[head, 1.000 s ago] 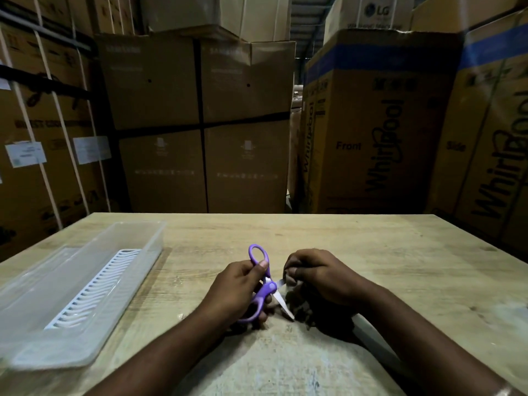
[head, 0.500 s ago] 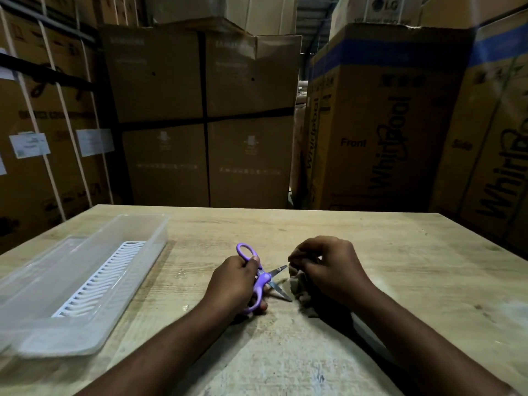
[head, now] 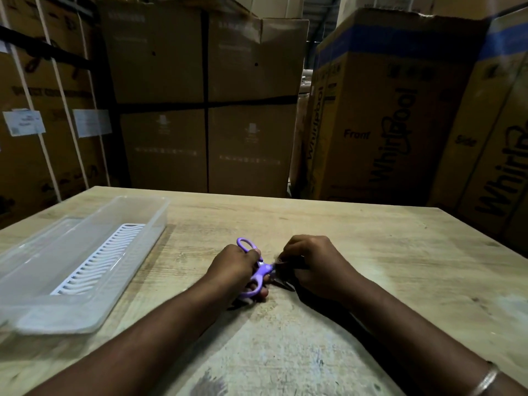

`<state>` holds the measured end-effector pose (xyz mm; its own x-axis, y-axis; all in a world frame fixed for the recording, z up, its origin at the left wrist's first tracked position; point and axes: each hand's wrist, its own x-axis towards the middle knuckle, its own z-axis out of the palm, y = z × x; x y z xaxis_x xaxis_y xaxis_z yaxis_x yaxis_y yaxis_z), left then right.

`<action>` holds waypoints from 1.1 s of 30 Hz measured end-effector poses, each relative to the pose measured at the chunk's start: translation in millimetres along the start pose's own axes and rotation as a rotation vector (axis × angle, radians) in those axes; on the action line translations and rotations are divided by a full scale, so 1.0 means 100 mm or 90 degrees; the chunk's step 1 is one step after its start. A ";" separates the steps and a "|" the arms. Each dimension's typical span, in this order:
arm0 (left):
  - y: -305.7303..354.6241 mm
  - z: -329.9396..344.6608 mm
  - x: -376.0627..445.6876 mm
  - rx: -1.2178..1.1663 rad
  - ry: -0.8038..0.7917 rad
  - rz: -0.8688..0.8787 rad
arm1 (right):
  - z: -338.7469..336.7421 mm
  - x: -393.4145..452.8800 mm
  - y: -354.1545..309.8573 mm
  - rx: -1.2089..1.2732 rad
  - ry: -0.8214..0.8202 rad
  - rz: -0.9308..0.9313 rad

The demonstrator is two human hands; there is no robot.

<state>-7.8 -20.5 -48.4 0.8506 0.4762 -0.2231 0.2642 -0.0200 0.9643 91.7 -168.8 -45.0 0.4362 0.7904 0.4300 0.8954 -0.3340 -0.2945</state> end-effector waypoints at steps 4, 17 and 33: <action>0.00 0.01 0.02 -0.058 -0.027 -0.023 | -0.03 -0.02 0.09 -0.069 -0.047 0.019; -0.04 0.02 0.13 -0.076 -0.001 -0.041 | 0.07 -0.01 0.02 0.009 -0.015 -0.045; 0.00 0.04 0.10 -0.075 -0.013 -0.049 | 0.08 -0.04 0.00 0.011 -0.018 -0.080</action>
<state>2.2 -19.1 -50.9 0.8395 0.4539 -0.2988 0.2748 0.1198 0.9540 89.3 -168.3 -53.4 0.3183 0.8396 0.4401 0.9409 -0.2231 -0.2548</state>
